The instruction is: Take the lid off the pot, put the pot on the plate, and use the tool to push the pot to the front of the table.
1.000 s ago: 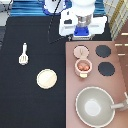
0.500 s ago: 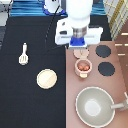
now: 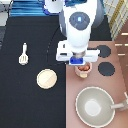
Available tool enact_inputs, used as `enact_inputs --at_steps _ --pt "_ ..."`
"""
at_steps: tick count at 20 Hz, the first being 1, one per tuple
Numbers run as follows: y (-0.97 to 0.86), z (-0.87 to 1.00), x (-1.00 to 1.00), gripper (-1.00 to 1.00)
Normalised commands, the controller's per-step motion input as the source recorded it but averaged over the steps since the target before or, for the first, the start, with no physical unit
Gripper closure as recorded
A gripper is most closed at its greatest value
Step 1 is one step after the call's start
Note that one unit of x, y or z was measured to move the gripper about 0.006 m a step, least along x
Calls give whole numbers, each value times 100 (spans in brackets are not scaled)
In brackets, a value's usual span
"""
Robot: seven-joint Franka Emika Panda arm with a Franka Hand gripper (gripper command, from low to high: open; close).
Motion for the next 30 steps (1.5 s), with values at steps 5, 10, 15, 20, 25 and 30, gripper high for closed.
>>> enact_inputs --at_steps 5,10,15,20,25,30 --pt "0 -38 -45 -100" --pt "0 -34 -47 -100" --pt "0 -38 -25 -100" --pt "0 -28 -14 -100" --pt "0 -3 -9 100" --pt "0 0 -12 100"
